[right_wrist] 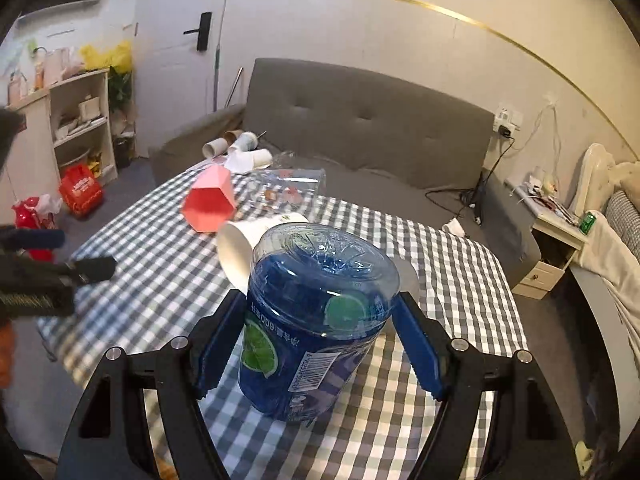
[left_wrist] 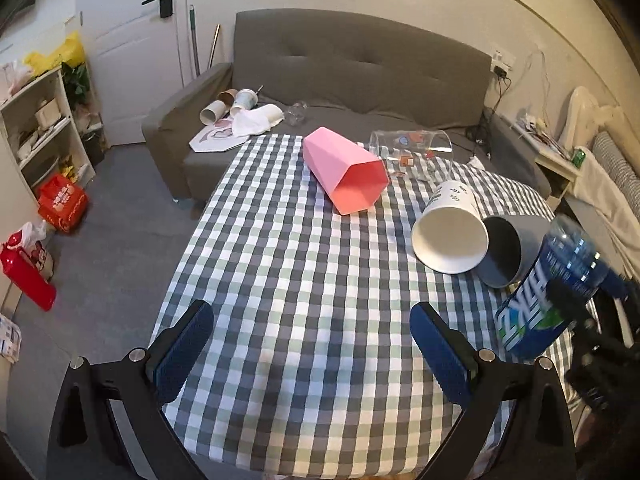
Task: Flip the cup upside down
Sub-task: 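Lower the upright bottle onto the tablecloth with the right tool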
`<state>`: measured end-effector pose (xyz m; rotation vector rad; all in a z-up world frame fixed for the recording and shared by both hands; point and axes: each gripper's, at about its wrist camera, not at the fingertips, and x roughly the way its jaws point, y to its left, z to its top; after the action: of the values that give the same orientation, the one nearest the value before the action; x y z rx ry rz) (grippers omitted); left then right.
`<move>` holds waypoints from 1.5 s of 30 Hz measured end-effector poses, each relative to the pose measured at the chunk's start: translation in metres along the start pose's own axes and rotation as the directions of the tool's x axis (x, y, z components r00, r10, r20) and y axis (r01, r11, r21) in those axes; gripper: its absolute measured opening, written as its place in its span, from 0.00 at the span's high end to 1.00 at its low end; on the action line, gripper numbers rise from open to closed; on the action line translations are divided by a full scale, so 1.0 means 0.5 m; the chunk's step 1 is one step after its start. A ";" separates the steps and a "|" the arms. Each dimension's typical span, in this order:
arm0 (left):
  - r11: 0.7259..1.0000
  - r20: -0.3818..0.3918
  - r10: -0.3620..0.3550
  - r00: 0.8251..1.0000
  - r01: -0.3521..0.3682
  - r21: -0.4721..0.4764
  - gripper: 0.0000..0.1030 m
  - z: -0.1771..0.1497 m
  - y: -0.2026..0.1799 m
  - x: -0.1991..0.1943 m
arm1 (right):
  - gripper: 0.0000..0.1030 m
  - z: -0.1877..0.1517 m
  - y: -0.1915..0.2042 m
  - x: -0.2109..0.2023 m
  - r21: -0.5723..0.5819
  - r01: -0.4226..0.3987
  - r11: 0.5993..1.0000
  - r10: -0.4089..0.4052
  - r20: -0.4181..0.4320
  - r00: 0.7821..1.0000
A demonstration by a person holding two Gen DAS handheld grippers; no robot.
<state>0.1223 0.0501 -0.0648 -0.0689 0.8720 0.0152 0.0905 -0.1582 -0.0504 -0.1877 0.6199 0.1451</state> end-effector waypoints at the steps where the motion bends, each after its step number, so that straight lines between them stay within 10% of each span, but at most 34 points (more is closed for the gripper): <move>1: 1.000 0.000 0.005 1.000 -0.005 0.003 0.02 0.000 -0.003 -0.001 | 0.27 -0.008 -0.003 0.001 0.003 -0.002 1.000 0.002 -0.001 1.000; 16: 0.996 -0.026 0.027 0.999 -0.024 0.091 0.02 -0.014 -0.072 -0.011 | 0.30 -0.064 -0.020 -0.020 0.044 -0.085 0.995 0.085 0.004 0.996; 19: 0.995 -0.012 0.035 0.999 -0.033 0.097 0.02 -0.015 -0.074 -0.026 | 0.15 -0.055 -0.029 -0.031 0.072 -0.079 0.994 0.077 0.019 0.997; 45: 0.996 0.284 -0.028 0.958 0.004 0.087 0.02 -0.079 -0.168 -0.247 | 0.12 -0.066 -0.133 -0.313 0.199 -0.044 0.979 0.012 0.159 0.987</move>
<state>0.0162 -0.0344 0.0091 0.0065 0.5825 -0.0270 -0.0413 -0.2421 0.0242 0.0288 0.4761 0.1220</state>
